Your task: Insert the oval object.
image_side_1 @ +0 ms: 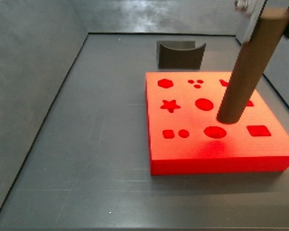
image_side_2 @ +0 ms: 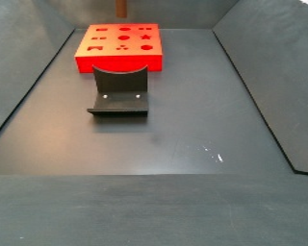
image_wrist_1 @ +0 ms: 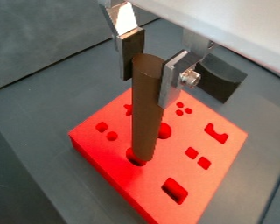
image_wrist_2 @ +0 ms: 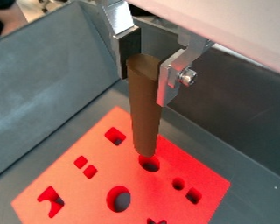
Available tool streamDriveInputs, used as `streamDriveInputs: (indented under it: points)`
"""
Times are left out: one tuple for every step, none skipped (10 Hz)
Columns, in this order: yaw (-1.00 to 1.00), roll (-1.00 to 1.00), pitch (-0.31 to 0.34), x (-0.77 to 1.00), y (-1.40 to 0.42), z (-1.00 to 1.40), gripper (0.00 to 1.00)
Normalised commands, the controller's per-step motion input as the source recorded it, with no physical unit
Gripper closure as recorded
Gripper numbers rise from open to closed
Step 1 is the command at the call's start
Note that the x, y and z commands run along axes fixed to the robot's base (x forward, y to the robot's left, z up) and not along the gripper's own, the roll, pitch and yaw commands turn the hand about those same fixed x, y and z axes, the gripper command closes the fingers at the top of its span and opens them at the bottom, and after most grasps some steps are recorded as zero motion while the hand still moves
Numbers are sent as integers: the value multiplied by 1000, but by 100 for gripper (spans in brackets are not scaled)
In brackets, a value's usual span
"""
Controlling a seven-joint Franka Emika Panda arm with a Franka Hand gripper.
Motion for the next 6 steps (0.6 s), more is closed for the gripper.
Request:
streamDriveInputs:
  points:
    - [0,-26,7,97,0,-6,100]
    - [0,0,0,0,23,0,100]
    - [-31,-119,243,523,20,-49,100]
    - [0,-139,307,460,0,-31,100]
    - [0,-189,383,451,14,-69,100]
    - [0,-213,329,377,3,-146,100]
